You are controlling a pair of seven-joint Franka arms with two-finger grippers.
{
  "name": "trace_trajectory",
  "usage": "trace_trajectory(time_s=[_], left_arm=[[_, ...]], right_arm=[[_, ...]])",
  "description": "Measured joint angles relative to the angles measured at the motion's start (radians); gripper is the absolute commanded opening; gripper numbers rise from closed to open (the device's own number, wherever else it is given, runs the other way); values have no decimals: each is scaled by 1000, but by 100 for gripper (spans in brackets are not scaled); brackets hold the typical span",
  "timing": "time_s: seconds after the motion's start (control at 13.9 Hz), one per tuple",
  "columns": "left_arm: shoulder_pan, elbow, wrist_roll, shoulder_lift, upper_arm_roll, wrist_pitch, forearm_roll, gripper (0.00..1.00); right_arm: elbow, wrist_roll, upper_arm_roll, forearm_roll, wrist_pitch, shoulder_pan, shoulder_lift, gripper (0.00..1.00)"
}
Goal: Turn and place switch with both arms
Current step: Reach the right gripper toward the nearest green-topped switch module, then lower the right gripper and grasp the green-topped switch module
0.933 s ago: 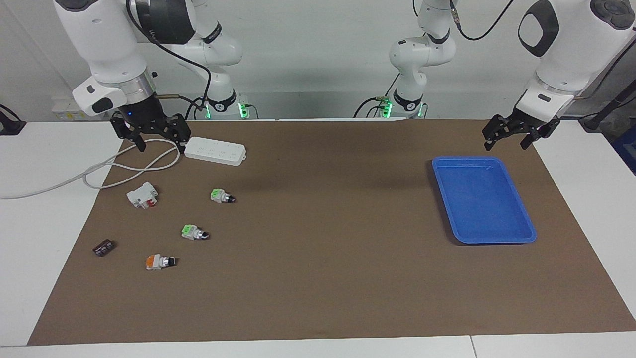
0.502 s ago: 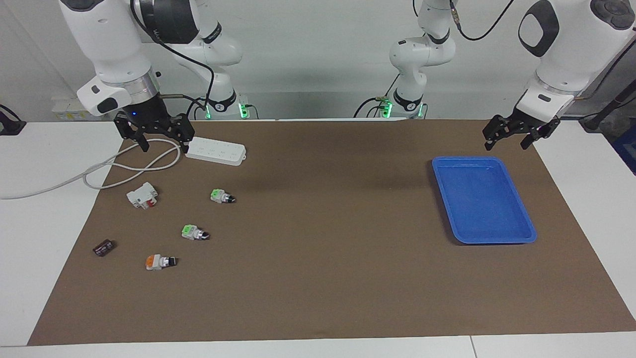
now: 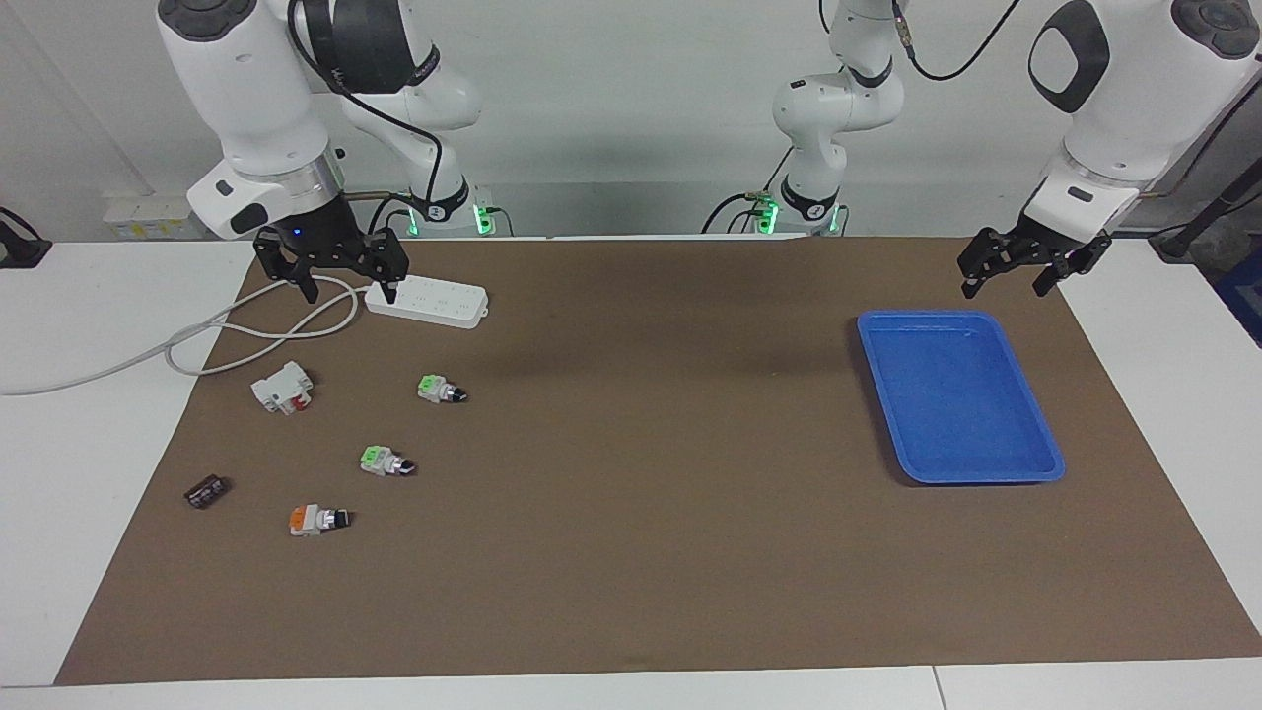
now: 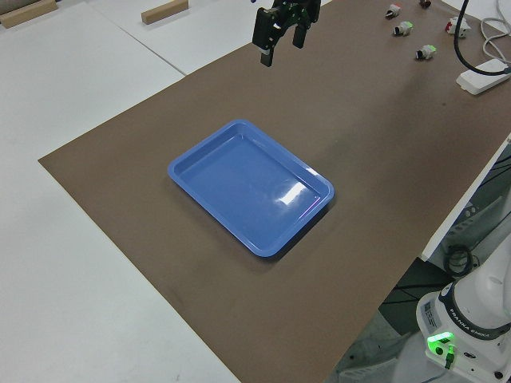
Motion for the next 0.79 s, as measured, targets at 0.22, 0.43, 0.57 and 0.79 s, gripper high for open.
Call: trace_trajectory(time_s=[0.22, 0.43, 0.57, 0.79], left_arm=[[0, 0, 0, 0, 0, 0, 0, 100], [0, 0, 0, 0, 0, 0, 0, 100], [0, 0, 0, 0, 0, 0, 0, 100], [0, 0, 0, 0, 0, 0, 0, 100]], right_arm=[[-161, -168, 1, 2, 89, 11, -59, 100], [-300, -435, 2, 4, 185, 17, -87, 100], [-356, -635, 1, 6, 219, 16, -88, 100], [-398, -926, -2, 12, 226, 12, -90, 100]])
